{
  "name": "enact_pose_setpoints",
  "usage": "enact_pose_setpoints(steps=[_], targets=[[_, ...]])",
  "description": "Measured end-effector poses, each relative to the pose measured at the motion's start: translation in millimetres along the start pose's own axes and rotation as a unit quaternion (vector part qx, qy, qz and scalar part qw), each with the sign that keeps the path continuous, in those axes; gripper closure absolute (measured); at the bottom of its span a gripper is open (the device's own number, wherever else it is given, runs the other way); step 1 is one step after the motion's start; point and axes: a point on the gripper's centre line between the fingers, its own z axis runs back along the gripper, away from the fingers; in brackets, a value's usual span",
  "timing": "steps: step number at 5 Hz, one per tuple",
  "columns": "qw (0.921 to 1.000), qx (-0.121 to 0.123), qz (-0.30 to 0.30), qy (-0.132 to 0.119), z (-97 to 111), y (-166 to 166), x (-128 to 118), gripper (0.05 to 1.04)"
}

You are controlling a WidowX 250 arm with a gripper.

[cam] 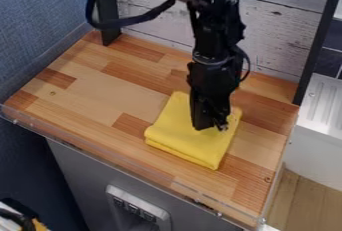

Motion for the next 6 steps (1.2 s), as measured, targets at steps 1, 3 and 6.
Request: enact_pose_setpoints(steps=[1, 3, 6], targets=[[0.9999, -0.009, -0.007, 0.007, -9, 1, -3, 1.020], [0.9997, -0.015, 0.013, 0.013, -19, 14, -2, 1.020], [0.9847, 0.010, 0.173, 0.021, -19, 56, 16, 1.020]])
